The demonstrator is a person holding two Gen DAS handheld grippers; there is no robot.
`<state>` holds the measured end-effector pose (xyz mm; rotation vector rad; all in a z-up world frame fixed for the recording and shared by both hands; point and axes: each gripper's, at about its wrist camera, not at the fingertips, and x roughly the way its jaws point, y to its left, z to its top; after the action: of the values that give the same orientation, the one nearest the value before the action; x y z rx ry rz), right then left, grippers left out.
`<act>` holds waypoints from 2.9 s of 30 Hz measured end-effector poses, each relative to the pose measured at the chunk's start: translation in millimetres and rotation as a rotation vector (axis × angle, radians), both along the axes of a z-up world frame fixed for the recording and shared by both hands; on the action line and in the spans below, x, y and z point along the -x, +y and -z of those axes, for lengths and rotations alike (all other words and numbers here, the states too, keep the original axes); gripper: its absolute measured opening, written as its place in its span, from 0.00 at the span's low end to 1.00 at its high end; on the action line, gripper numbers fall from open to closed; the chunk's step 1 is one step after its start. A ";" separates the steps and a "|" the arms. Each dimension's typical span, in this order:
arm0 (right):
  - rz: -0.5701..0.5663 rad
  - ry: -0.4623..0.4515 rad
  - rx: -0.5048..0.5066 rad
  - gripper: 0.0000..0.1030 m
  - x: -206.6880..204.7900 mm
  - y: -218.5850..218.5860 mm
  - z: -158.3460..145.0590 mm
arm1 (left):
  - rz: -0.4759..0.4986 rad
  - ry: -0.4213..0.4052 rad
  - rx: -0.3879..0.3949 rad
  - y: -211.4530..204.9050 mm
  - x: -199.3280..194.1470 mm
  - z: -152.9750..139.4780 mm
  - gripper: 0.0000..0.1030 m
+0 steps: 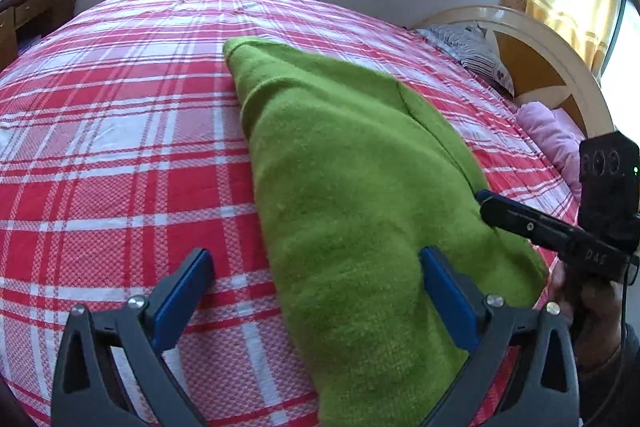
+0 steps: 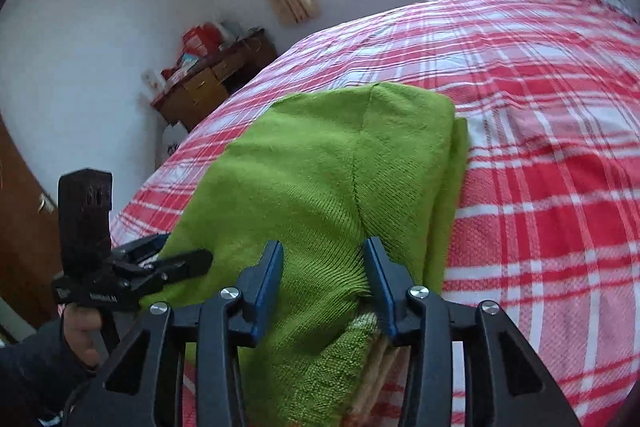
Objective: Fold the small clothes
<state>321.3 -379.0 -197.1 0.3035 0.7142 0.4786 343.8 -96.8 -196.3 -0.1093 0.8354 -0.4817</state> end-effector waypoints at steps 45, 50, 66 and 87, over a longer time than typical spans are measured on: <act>0.075 0.160 -0.158 0.76 -136.3 -47.0 11.4 | 0.017 0.003 0.013 -2.0 0.4 1.5 1.00; 0.039 0.167 -0.200 0.49 -137.6 -45.9 17.9 | 0.024 0.006 0.018 -3.5 -0.3 1.2 1.00; 0.044 0.076 -0.139 0.27 -111.0 -24.2 0.2 | 0.111 -0.010 0.018 -13.4 15.0 -18.5 0.47; -0.051 0.040 -0.135 0.13 -47.5 45.5 -32.9 | 0.074 -0.080 -0.059 34.1 81.2 -49.4 0.40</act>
<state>368.8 -333.5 -164.2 0.4227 0.7311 0.5721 262.6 -62.8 -147.0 -0.0050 0.7765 -0.5276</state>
